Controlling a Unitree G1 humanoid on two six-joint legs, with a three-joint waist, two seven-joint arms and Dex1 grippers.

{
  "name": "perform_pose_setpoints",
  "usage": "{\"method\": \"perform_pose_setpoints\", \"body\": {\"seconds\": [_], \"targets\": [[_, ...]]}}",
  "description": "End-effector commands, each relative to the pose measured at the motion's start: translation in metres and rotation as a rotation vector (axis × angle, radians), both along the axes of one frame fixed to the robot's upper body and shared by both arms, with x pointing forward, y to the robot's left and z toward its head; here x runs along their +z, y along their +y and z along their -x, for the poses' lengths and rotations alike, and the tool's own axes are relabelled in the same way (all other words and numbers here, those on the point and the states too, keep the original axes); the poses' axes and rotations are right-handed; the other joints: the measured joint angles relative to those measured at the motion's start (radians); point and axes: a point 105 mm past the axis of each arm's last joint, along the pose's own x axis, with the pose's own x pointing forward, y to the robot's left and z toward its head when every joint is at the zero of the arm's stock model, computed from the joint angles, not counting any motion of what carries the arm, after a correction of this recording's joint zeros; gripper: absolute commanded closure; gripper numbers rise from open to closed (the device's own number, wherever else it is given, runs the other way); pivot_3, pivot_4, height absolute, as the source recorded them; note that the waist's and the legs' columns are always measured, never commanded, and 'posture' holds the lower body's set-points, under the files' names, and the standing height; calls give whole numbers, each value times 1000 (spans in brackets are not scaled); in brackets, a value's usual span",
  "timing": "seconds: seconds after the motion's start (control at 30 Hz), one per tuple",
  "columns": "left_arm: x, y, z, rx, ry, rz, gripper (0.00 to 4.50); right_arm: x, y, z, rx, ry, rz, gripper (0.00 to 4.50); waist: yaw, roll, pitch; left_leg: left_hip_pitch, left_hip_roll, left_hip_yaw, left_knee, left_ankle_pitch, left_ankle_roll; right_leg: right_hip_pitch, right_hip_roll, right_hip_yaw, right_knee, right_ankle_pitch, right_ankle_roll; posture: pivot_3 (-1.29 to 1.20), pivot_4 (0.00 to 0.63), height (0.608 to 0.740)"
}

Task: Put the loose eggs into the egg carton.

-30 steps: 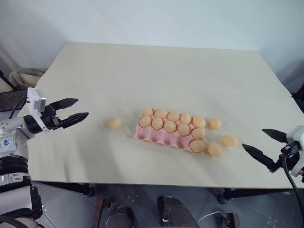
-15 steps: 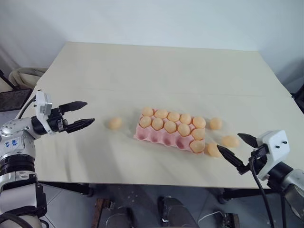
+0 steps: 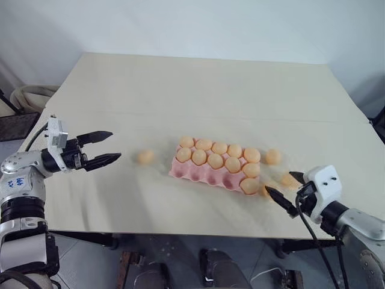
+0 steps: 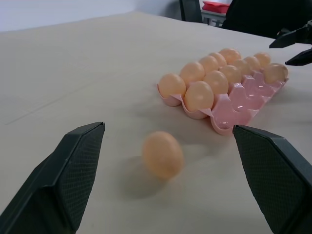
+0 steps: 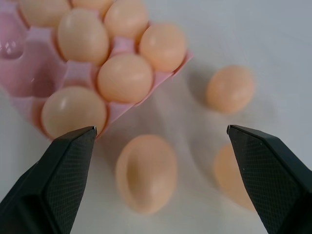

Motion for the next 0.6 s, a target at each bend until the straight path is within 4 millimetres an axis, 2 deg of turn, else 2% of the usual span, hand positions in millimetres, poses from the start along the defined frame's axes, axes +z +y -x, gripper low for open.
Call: {"method": "perform_pose_setpoints", "body": {"seconds": [0.03,0.4,0.5,0.6], "targets": [[14,2,3,3,-57,3,25,-2,-1,-3,20,1,35,0,0,0,0,0,0,0,0,0,0,0,0,0,0,0,-1,0,150,740],[12,1,6,15,-61,9,25,-27,-6,-11,14,73,84,0,-1,0,0,0,0,0,0,0,0,0,0,0,0,0,0,0,150,740],[12,2,7,19,-64,11,0,-29,-4,-13,18,83,71,639,-1,0,0,0,0,0,0,0,0,0,0,0,0,0,0,0,150,740],[13,2,8,21,-65,12,0,-27,-5,-13,15,73,71,1682,-2,0,0,0,0,0,0,0,-1,0,0,0,0,0,0,0,150,740]]}}
